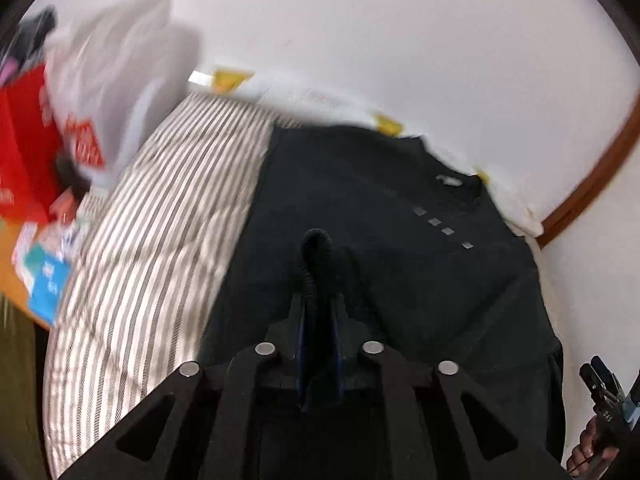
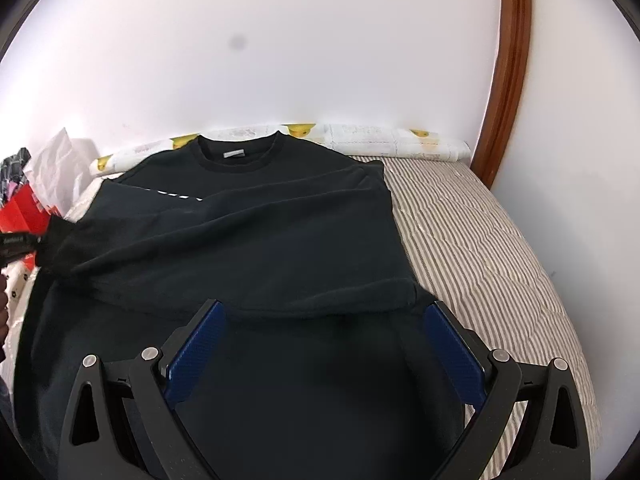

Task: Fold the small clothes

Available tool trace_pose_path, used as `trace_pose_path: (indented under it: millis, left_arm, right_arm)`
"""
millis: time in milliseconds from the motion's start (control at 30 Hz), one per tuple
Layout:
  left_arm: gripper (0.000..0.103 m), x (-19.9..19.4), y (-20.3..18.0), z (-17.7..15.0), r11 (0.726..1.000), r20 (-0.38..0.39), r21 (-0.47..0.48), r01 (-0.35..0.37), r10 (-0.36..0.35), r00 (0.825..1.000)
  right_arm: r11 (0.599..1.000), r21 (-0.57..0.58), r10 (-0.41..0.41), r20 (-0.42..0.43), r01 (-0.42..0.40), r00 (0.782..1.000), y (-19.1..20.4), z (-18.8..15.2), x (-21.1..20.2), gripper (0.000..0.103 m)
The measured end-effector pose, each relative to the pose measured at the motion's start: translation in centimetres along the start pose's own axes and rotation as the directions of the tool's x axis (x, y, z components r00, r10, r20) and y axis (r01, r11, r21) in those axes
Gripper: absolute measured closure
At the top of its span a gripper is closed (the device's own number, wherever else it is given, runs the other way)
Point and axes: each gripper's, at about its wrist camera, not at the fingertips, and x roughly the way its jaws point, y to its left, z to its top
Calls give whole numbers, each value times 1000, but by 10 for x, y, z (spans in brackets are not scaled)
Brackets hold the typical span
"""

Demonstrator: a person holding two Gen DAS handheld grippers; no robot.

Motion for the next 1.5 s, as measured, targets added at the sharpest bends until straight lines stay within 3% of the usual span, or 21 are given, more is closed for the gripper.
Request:
trace_pose_path:
  millis: [167,400,467,500,633,700,833,967,1200,1500]
  left_arm:
    - [75,9,11,-7,1000,-17,2,-20,20,1000]
    - [69,31,6,6,999,-32,27,-17,18,999]
    - [76,36,4,7,999,-27,32,-17,17,999]
    - [94,35,0,7,999,-7,49,-17,18,1000]
    - [95,14,-3,14,997,92,75,-18,11,996]
    - [95,15,1,17,998,99,61,-25,19,995]
    - [93,38,-3,12,989,67,99,-107,100,993]
    - [84,38,-6,8,981,68,117,-156,149,986]
    - [83,15,3,-2,987,62,97,-131,125,990]
    - [83,-34,0,-53,980,84,149,-136,124,989]
  right_arm:
    - [999,-24,-24,-16,24,1000,-4,11,23,4]
    - [999,-10,-49,-63,49,997,-9,17,65,5]
    - [999,-6,-50,-79,49,996,-10,14,75,5]
    - [998,-8,-56,-87,55,995,-10,12,80,5]
    - [996,-14,-85,-77,84,993,-15,6,87,5]
    - [995,-7,-100,-89,100,991,-20,4,93,5]
    - [994,47,-92,-124,98,988,-35,-3,106,5]
    - [991,100,-80,-133,94,988,-47,-5,100,5]
    - [993,95,-56,-109,66,992,-49,-10,67,15]
    - [989,149,6,-80,6,997,-62,-43,20,15]
